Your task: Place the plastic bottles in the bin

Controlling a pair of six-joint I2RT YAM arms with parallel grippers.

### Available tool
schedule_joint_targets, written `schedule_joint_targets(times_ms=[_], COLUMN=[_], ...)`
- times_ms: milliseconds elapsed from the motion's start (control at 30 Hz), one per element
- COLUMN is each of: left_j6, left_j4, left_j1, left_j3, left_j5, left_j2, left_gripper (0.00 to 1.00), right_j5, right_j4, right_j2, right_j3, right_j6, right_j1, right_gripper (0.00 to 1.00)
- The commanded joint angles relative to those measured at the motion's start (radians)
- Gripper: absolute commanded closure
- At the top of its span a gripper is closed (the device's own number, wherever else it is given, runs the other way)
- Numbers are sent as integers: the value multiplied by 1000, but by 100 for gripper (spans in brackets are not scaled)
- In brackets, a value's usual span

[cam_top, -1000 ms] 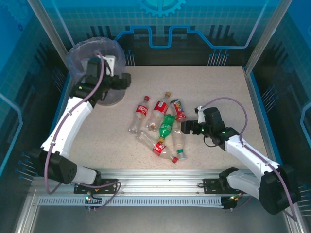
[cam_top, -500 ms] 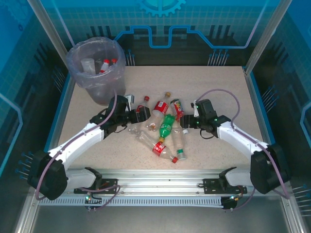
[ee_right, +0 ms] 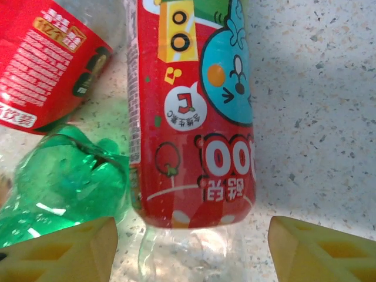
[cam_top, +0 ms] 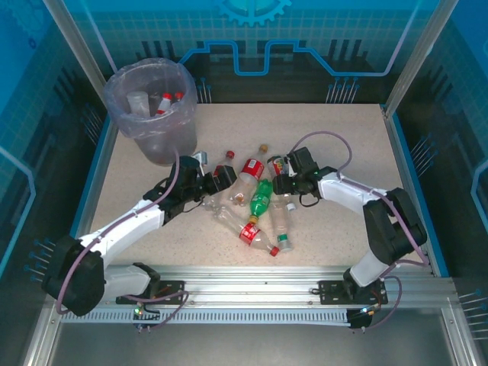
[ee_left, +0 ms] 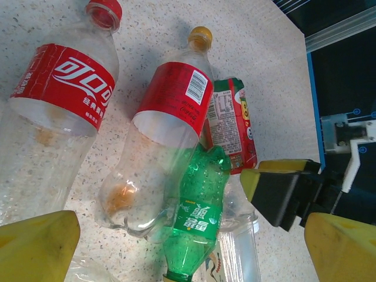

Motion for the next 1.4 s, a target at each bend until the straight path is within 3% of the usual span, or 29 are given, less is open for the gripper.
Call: schedule_joint_targets(times_ms=[0, 200, 467, 633, 800, 1167, 1367], left_j6=[4, 7, 13, -4, -4, -2, -137], left_j4=[14, 11, 22, 50, 56, 35, 263], left_j1=[-11, -11, -10, -11, -10, -10, 9], left_j3=[-28, -57, -49, -52, -51, -60, -107], left_j5=[-4, -42, -41, -19, -13, -24, 102], left_j2=[-25, -52, -26, 5, 12, -22, -18], left_gripper=[1, 1, 1, 1, 1, 1, 1], right_j5=[35, 15, 11, 5, -10, 7, -6], right_j4=[0, 13, 23, 8, 36, 121, 137], right_j2=[32, 74, -3, -36, -40, -69, -159], right_j3=[33, 35, -57, -123, -155, -180, -226], right_j6=[2, -12, -16, -27, -23, -57, -81], right_j1=[9, -17, -97, -113, -129, -142, -142], right_gripper=[33, 36, 40, 23, 22, 38, 43])
